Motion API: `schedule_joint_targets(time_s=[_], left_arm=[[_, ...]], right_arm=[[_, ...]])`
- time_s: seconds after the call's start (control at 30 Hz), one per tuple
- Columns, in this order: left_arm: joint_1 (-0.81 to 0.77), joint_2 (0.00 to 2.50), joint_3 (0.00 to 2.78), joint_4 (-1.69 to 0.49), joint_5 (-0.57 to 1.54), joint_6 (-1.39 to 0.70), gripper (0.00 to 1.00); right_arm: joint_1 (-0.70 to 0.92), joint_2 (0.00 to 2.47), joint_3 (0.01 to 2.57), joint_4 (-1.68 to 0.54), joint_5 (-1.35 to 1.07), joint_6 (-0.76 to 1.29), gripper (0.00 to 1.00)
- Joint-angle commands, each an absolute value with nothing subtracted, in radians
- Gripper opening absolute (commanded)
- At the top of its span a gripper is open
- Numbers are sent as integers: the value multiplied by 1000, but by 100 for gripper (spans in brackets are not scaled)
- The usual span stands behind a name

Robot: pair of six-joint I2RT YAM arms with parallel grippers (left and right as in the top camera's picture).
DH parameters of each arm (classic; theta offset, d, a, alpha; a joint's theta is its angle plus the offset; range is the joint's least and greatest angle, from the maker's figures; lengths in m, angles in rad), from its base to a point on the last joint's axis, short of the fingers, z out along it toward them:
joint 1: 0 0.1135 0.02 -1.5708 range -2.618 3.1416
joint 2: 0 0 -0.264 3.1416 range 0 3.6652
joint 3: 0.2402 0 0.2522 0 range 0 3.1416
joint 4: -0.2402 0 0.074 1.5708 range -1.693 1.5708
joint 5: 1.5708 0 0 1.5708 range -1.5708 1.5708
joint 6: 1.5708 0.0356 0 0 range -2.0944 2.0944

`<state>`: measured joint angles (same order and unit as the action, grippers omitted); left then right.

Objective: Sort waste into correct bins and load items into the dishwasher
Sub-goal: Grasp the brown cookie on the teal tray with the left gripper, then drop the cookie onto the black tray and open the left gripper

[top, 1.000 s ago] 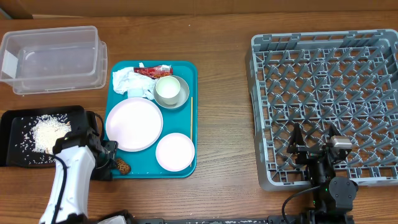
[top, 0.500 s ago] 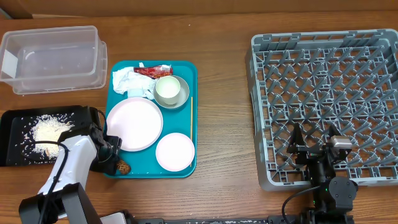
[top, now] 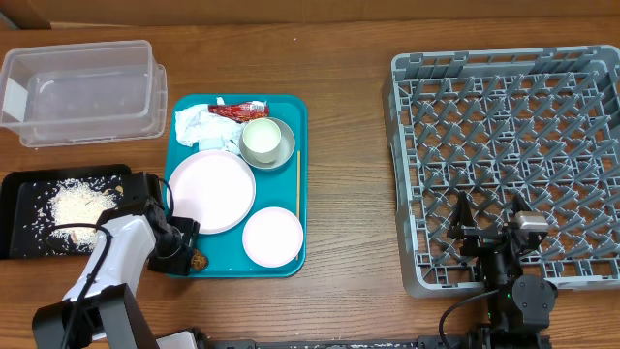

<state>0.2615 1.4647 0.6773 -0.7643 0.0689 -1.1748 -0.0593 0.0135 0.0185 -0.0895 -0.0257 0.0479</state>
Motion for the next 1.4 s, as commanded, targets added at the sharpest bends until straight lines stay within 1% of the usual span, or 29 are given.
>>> schedule_joint_targets(time_s=[0.0,0.07,0.17,0.47,0.57,0.63,0.8,1.07,1.37], left_arm=[[255,1468,670,-751,78,-1151,59],[255,1468,670,-748,73,-1149,51],[255,1468,670,-748,72,-1135,36],[255,1468,682,-766,71,-1110,33],[255,1468,718,-804,70,-1091,29],[255,1468,750,-838,70,-1091,24],[256,1468,857,-923,54,-1076,24],[266,1468,1048,-1055,-41,-1069,25],[372,1468,1143,-1040,-63,-1047,26]], right_arm=[[-65,3,8,-83,-27,33,100],[-65,3,8,-83,-27,33,100],[-65,3,8,-83,-27,33,100],[-65,3,8,-83,-27,33,100],[-65,3,8,-83,-27,33,100],[-65,3,8,-83,-27,33,100],[-65,3,8,-83,-27,33,100],[-65,3,8,-83,-27,33,100],[-65,3,8,-83,-27,33,100]])
